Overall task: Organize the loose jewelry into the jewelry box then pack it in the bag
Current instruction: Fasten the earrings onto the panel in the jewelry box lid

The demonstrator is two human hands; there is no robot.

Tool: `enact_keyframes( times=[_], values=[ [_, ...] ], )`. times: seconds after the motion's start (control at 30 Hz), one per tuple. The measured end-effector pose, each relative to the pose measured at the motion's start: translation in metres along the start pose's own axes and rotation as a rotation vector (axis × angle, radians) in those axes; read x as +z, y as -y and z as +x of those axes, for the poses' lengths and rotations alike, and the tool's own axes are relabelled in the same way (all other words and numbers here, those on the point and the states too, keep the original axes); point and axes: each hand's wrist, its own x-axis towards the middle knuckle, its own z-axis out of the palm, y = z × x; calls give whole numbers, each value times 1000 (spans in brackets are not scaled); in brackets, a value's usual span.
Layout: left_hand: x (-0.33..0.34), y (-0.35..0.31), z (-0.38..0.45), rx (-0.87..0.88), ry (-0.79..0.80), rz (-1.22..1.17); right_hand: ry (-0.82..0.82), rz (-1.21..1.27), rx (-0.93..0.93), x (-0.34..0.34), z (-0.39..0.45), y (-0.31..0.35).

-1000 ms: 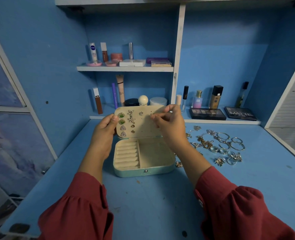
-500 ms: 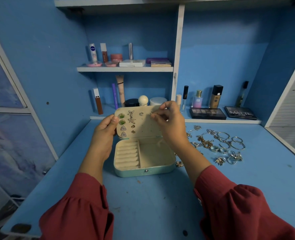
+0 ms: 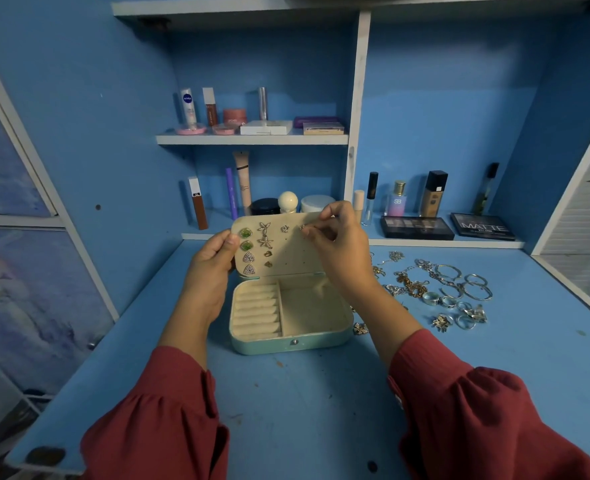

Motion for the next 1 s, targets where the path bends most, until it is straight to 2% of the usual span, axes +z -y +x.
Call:
enact_keyframes(
  times=[0.33,0.57,0.7,0.77,0.8,0.87,0.93,1.0],
  values=[
    [-2,-1,-1,0,19,46,-19,-373,-31,-3,4,7],
    [2,-9,-7,-27,13,9,-23,-259,34,-3,1,7],
    [5,-17,-10,-21,-2,-45,-42,-270,4,-1,-1,7],
    [8,-16,-12,99,-56,93,-49,-290,-14,-1,-2,6],
    [10,-15,-13,221,-104,234,-50,-306,-26,-2,-3,5],
    [15,-18,-15,559,-188,570,-50,-332,-49,-3,-4,4],
    [24,-20,-13,835,-194,854,-54,-349,-72,-6,-5,2],
    [36,-21,-11,934,-165,1044,-58,-368,-87,-8,-6,2]
  ],
)
